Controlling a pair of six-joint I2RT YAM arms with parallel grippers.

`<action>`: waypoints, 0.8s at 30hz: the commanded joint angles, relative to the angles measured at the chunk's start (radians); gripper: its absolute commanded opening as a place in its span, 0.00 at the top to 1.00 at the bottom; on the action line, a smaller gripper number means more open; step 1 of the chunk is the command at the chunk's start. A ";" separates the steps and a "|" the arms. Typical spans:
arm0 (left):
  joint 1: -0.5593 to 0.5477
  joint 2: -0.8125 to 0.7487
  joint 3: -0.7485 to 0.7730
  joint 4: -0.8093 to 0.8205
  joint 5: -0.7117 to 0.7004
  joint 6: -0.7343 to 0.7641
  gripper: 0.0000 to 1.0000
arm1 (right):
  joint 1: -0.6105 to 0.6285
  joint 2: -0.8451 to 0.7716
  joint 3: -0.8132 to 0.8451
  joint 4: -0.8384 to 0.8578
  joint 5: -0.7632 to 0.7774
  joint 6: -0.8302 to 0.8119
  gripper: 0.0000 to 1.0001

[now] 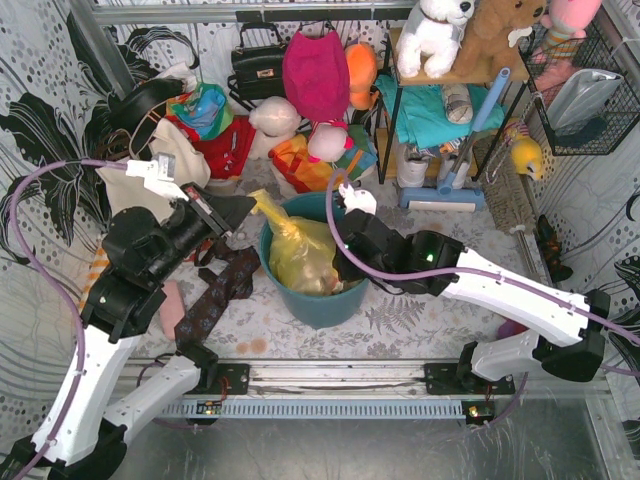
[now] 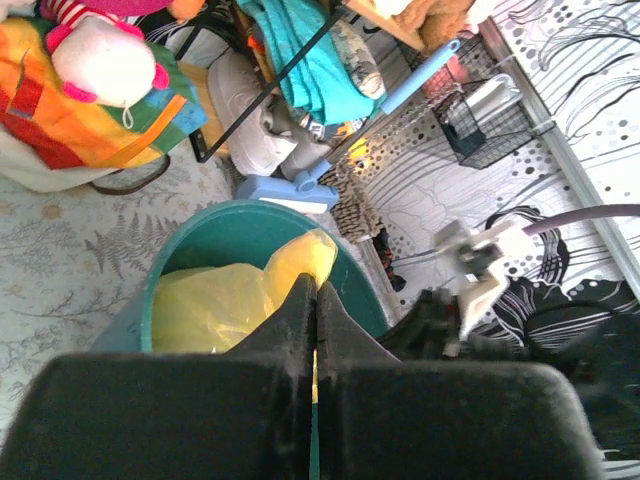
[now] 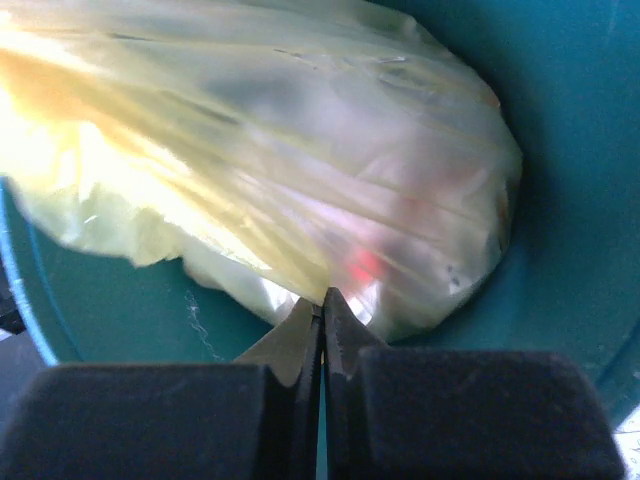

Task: Tie the trash bag

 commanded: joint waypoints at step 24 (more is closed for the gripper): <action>0.005 -0.206 -0.260 0.004 -0.182 -0.023 1.00 | -0.010 0.051 0.277 -0.413 0.571 0.252 1.00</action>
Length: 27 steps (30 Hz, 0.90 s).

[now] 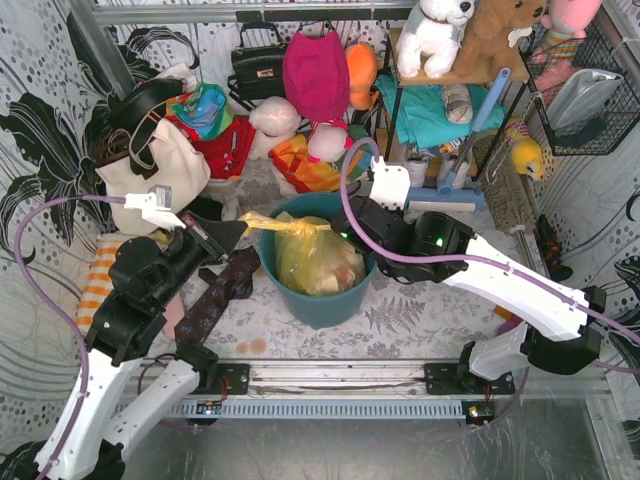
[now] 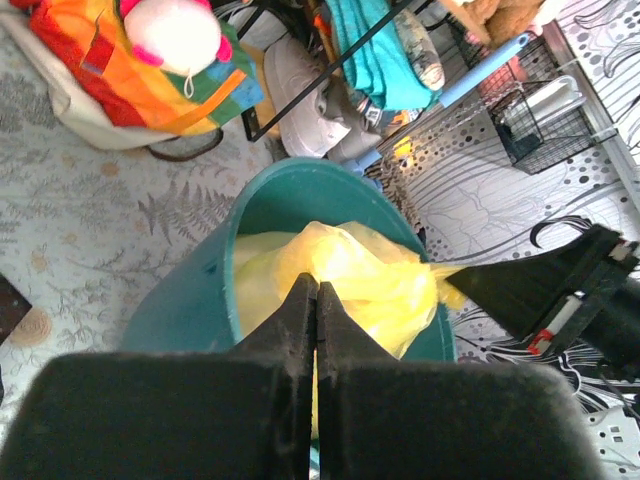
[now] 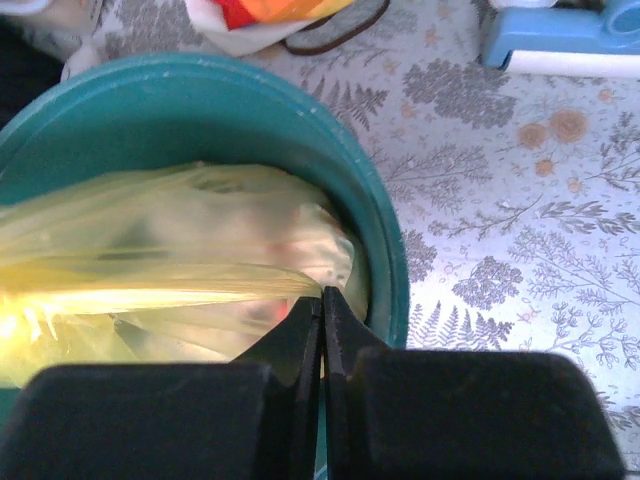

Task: Tie the trash bag

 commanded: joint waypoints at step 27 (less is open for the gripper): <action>0.005 -0.003 -0.007 -0.250 -0.264 -0.024 1.00 | -0.030 -0.107 -0.061 -0.298 0.309 0.343 1.00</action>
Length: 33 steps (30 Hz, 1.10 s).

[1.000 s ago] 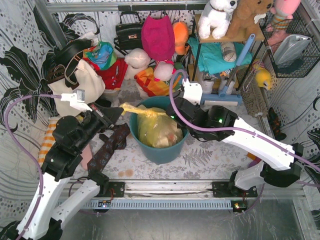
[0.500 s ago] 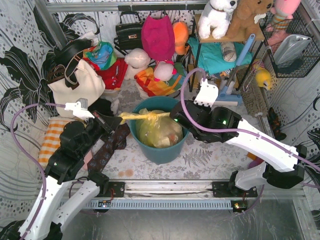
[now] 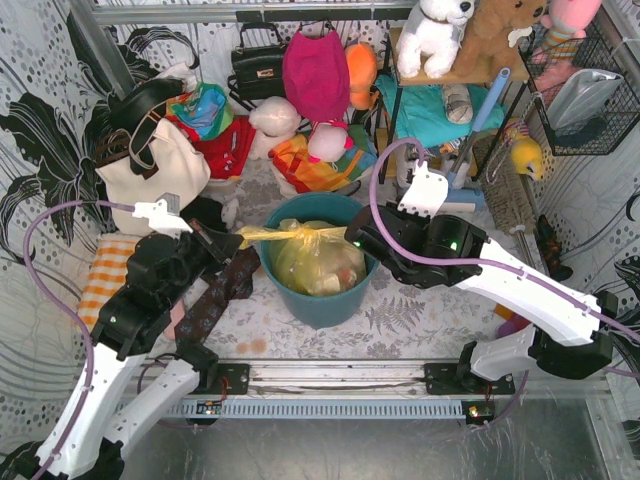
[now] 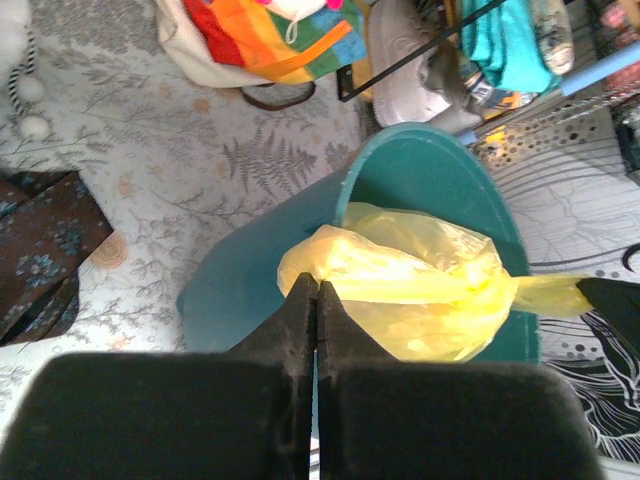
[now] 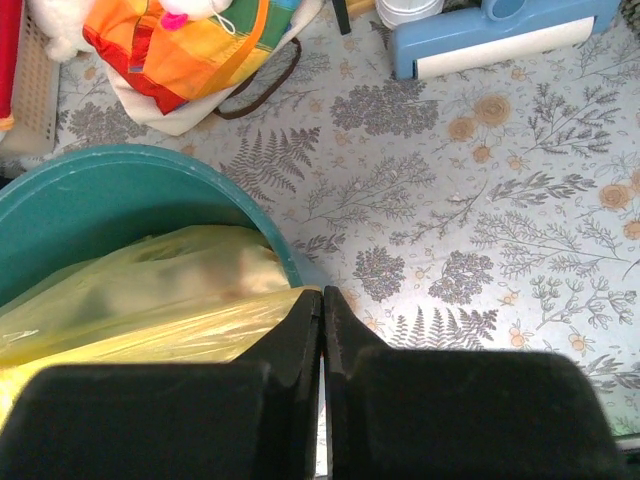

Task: Tie the trash bag

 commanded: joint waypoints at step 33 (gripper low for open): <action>0.011 0.056 0.140 -0.174 -0.175 0.012 1.00 | -0.088 -0.156 -0.151 -0.006 0.036 -0.134 1.00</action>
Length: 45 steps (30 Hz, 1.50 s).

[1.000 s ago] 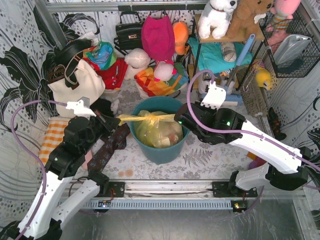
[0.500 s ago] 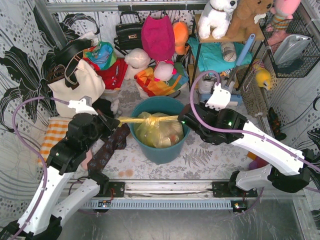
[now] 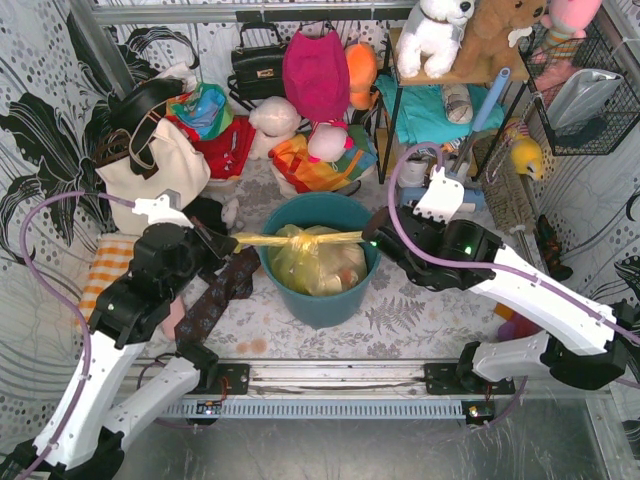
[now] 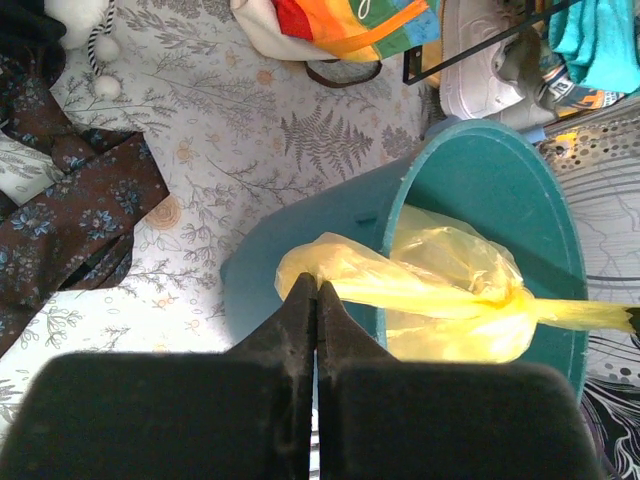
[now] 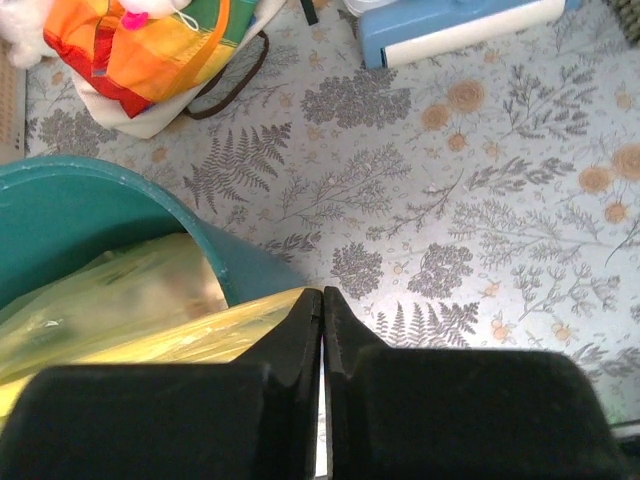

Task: Tie the trash bag

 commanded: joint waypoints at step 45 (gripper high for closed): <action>0.280 0.133 -0.553 0.873 -0.555 0.428 0.02 | -1.048 -0.266 -0.856 1.167 -0.577 -1.119 0.03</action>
